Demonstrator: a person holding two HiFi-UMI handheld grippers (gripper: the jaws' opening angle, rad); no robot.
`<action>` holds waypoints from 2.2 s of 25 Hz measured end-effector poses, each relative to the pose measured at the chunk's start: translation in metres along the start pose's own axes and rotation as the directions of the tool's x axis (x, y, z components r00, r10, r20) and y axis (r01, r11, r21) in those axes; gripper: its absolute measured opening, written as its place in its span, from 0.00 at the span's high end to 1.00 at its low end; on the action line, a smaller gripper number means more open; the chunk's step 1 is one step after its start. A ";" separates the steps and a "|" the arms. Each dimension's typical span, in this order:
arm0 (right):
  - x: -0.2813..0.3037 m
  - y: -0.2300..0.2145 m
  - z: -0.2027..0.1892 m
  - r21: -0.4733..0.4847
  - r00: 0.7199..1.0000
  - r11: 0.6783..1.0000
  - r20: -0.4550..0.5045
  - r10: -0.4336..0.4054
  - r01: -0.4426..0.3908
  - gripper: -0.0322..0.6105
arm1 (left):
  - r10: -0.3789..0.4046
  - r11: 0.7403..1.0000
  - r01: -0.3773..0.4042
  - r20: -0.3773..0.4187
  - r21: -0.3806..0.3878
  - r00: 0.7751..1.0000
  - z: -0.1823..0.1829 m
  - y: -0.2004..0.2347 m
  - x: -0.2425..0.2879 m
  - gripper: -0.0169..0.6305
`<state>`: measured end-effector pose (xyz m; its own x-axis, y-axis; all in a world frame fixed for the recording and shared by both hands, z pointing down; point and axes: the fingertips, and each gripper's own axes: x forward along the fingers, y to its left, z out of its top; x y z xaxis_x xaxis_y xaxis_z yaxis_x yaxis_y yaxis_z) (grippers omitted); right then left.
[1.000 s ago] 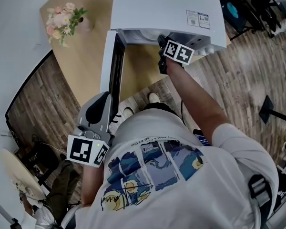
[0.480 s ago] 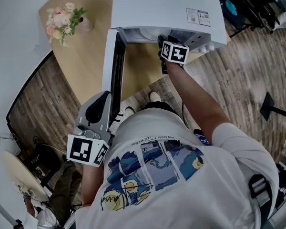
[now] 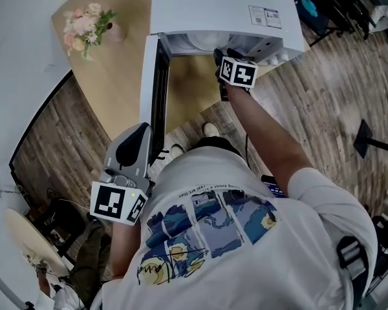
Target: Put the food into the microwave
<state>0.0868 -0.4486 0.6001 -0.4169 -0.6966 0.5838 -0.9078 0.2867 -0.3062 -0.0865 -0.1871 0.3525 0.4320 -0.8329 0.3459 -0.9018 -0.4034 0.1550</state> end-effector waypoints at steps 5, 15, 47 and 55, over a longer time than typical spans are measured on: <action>-0.022 0.004 -0.006 0.022 1.000 1.000 0.015 0.013 -0.013 0.73 | -0.023 1.000 0.022 0.011 0.020 1.000 0.000 -0.005 -0.011 0.96; -0.084 0.036 -0.032 -0.015 0.998 0.998 0.009 0.063 -0.063 0.93 | -0.070 0.997 0.068 0.037 0.043 0.997 -0.007 -0.009 -0.038 0.96; -0.290 0.194 -0.092 -0.258 0.954 0.927 0.050 0.295 -0.273 0.94 | -0.284 0.958 0.283 0.032 0.045 0.958 -0.061 -0.025 -0.109 0.96; -0.293 0.202 -0.101 -0.260 0.954 0.925 0.038 0.298 -0.278 0.94 | -0.280 0.960 0.278 0.040 0.033 0.959 -0.069 -0.021 -0.120 0.96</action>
<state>0.0211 -0.1200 0.4430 -0.6664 -0.6041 0.4370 -0.7352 0.6301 -0.2499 -0.1197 -0.0524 0.3712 0.6669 -0.7014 0.2517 -0.7451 -0.6314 0.2148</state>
